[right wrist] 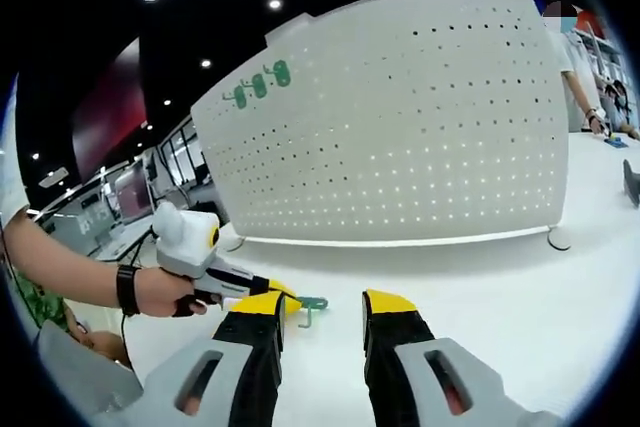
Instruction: Insert the hook assembly into the mounting plate slot until the hook locks in place.
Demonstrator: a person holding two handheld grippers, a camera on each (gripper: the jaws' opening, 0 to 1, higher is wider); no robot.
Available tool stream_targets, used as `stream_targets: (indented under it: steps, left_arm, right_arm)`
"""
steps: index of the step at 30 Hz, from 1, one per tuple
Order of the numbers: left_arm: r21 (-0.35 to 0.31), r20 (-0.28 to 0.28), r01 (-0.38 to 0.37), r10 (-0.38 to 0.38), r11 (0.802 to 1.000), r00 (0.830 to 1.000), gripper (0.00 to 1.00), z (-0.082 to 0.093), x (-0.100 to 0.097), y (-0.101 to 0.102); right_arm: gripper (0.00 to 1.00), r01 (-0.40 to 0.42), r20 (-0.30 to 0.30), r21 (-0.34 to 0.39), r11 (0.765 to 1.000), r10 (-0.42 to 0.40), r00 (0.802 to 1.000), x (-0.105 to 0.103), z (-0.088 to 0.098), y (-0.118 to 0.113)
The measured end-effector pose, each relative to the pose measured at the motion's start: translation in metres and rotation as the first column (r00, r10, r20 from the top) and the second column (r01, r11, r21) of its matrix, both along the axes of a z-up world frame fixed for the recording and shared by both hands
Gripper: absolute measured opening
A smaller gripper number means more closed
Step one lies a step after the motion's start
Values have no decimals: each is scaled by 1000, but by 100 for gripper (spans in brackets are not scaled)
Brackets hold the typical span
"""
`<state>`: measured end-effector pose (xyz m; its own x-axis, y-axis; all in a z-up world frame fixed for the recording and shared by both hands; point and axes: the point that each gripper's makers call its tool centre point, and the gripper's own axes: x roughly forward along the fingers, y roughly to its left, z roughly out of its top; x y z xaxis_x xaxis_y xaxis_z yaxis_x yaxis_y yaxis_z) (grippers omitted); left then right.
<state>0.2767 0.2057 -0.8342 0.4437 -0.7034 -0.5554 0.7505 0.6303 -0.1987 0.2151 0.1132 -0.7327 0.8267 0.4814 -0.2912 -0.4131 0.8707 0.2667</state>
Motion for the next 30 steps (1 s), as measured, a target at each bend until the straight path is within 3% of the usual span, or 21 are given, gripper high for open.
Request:
stream_targets:
  steps: [9, 30]
  left_arm:
    - [-57, -43, -26, 24, 998, 999, 3, 17, -11, 1]
    - [-129, -25, -18, 15, 992, 1000, 3, 67, -40, -3]
  right_arm:
    - [31, -20, 17, -6, 1000, 20, 1000, -5, 3, 8]
    - [31, -88, 51, -36, 995, 90, 995, -26, 18, 25]
